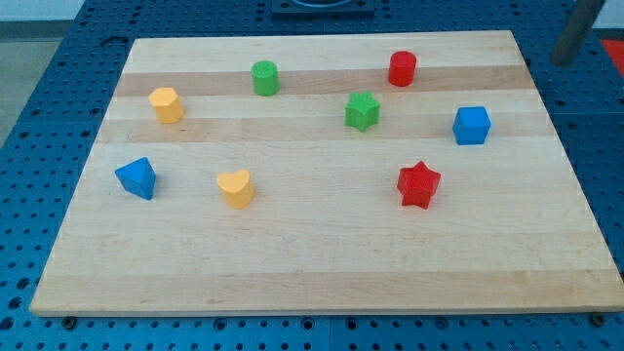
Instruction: Push the red circle towards the top right
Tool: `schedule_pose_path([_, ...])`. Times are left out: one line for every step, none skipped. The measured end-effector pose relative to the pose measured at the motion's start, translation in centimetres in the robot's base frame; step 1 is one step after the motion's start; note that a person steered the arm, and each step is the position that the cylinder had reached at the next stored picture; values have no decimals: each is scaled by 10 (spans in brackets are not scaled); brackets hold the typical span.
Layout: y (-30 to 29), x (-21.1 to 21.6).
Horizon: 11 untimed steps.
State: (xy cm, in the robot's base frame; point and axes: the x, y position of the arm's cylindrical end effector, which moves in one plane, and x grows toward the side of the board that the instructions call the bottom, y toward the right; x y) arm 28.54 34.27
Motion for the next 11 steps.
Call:
schedule_pose_path([-41, 24])
schedule_pose_path([-97, 23])
schedule_pose_path([-129, 20])
schedule_pose_path([-145, 25])
schedule_pose_path([-175, 25])
schedule_pose_path([-213, 25])
schedule_pose_path([-244, 24])
schedule_pose_path([-264, 1])
schedule_pose_path([-263, -21])
schedule_pose_path([-233, -25])
schedule_pose_path([-250, -26])
